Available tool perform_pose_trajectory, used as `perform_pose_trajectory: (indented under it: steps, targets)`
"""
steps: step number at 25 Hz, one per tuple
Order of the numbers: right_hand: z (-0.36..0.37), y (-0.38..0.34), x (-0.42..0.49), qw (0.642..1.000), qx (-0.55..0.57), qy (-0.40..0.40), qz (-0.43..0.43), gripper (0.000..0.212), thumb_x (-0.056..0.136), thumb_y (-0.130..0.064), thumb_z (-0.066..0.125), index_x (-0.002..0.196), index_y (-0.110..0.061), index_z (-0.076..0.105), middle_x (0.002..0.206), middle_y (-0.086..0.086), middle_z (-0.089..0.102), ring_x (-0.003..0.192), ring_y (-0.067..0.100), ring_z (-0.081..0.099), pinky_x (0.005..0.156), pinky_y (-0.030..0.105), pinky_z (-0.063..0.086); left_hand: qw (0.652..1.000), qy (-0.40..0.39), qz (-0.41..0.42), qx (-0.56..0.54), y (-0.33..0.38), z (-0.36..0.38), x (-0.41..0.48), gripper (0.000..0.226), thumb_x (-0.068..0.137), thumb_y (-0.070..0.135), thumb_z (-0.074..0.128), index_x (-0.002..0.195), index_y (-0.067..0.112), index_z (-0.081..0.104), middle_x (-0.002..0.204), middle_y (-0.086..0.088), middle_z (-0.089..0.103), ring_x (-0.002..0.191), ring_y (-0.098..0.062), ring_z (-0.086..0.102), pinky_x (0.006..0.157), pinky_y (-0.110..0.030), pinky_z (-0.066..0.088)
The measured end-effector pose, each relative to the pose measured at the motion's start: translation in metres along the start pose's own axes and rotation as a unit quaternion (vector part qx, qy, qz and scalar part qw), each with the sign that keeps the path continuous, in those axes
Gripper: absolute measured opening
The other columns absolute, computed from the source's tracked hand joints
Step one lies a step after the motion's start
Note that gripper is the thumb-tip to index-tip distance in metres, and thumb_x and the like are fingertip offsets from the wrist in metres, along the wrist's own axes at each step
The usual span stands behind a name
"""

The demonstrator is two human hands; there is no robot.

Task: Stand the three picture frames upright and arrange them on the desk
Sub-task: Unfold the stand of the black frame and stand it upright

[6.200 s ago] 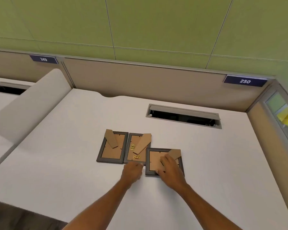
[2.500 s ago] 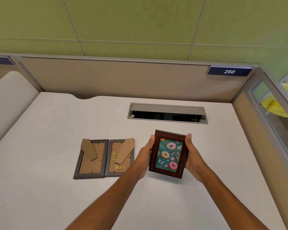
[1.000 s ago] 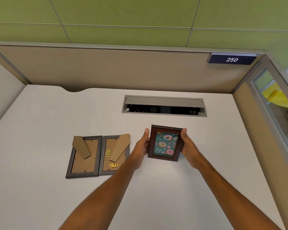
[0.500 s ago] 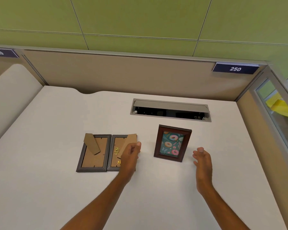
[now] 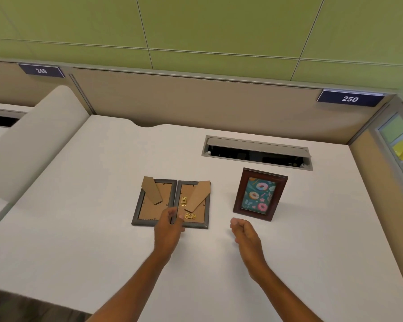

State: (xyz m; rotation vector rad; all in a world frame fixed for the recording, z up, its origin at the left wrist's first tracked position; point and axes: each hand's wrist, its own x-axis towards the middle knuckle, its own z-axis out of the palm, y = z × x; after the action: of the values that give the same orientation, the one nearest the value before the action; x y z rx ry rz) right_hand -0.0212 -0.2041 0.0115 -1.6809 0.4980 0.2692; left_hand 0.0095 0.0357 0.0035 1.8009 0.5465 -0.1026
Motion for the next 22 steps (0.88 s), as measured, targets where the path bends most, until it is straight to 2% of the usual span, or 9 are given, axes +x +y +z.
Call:
perform_pose_trajectory:
  steps: [3, 7, 11, 13, 16, 19, 21, 22]
  targets:
    - [0.021, -0.004, -0.001, 0.999, -0.025, -0.032, 0.006, 0.028, 0.106, -0.053, 0.057, 0.126, -0.034, 0.063, 0.123, -0.013, 0.069, 0.12, 0.014, 0.065, 0.106, 0.036, 0.056, 0.999, -0.009, -0.041, 0.003, -0.009, -0.009, 0.004, 0.026, 0.116, 0.026, 0.052, 0.141, 0.022, 0.058, 0.131, -0.002, 0.071, 0.082, -0.021, 0.079, 0.064, -0.027, 0.059]
    - [0.041, -0.004, 0.003, 0.996, -0.075, -0.036, 0.013, 0.041, 0.106, -0.046, 0.064, 0.14, -0.024, 0.063, 0.138, -0.002, 0.068, 0.123, 0.017, 0.064, 0.105, 0.034, 0.054, 0.998, -0.021, -0.048, 0.032, -0.018, -0.015, 0.009, 0.03, 0.119, 0.021, 0.042, 0.145, 0.024, 0.056, 0.136, -0.003, 0.066, 0.081, -0.022, 0.08, 0.066, -0.028, 0.06]
    - [0.059, -0.003, 0.015, 0.992, -0.123, -0.03, 0.029, 0.047, 0.108, -0.031, 0.066, 0.151, -0.016, 0.057, 0.151, 0.005, 0.063, 0.135, 0.024, 0.061, 0.108, 0.034, 0.051, 0.994, -0.051, -0.031, 0.097, -0.025, -0.02, 0.013, 0.038, 0.117, 0.014, 0.043, 0.152, 0.024, 0.054, 0.141, -0.003, 0.067, 0.077, -0.024, 0.082, 0.065, -0.026, 0.063]
    - [0.069, -0.003, 0.02, 0.99, -0.139, -0.015, 0.034, 0.044, 0.108, -0.029, 0.065, 0.15, -0.014, 0.058, 0.15, 0.007, 0.064, 0.133, 0.024, 0.061, 0.105, 0.032, 0.05, 0.985, -0.067, -0.007, 0.158, -0.028, -0.021, 0.013, 0.041, 0.115, 0.013, 0.048, 0.155, 0.024, 0.052, 0.142, -0.004, 0.069, 0.077, -0.025, 0.082, 0.071, -0.031, 0.067]
    - [0.086, -0.002, 0.026, 0.988, -0.148, 0.013, 0.041, 0.036, 0.107, -0.025, 0.066, 0.141, -0.013, 0.063, 0.141, 0.006, 0.068, 0.121, 0.021, 0.063, 0.096, 0.028, 0.049, 0.959, -0.072, 0.036, 0.272, -0.033, -0.021, 0.011, 0.049, 0.113, 0.019, 0.056, 0.16, 0.031, 0.046, 0.137, -0.002, 0.074, 0.091, -0.024, 0.081, 0.09, -0.041, 0.069]
    - [0.104, 0.0, 0.029, 0.984, -0.165, 0.046, 0.052, 0.03, 0.106, -0.022, 0.068, 0.134, -0.012, 0.065, 0.133, 0.007, 0.07, 0.116, 0.024, 0.066, 0.091, 0.028, 0.052, 0.912, -0.08, 0.096, 0.39, -0.041, -0.022, 0.01, 0.063, 0.112, 0.028, 0.057, 0.169, 0.036, 0.031, 0.131, 0.001, 0.077, 0.105, -0.018, 0.076, 0.091, -0.032, 0.063]
    - [0.113, 0.0, 0.031, 0.98, -0.181, 0.059, 0.058, 0.026, 0.104, -0.021, 0.069, 0.128, -0.011, 0.066, 0.126, 0.008, 0.072, 0.106, 0.022, 0.067, 0.086, 0.028, 0.053, 0.899, -0.095, 0.112, 0.412, -0.046, -0.023, 0.008, 0.071, 0.112, 0.033, 0.057, 0.173, 0.035, 0.02, 0.146, 0.004, 0.071, 0.111, -0.016, 0.076, 0.092, -0.028, 0.061]
    - [0.115, 0.0, 0.032, 0.979, -0.185, 0.064, 0.058, 0.026, 0.104, -0.021, 0.069, 0.128, -0.011, 0.067, 0.124, 0.008, 0.072, 0.104, 0.022, 0.067, 0.084, 0.028, 0.053, 0.898, -0.109, 0.116, 0.41, -0.048, -0.023, 0.006, 0.075, 0.112, 0.034, 0.057, 0.174, 0.034, 0.016, 0.162, 0.005, 0.059, 0.114, -0.015, 0.075, 0.092, -0.025, 0.059]
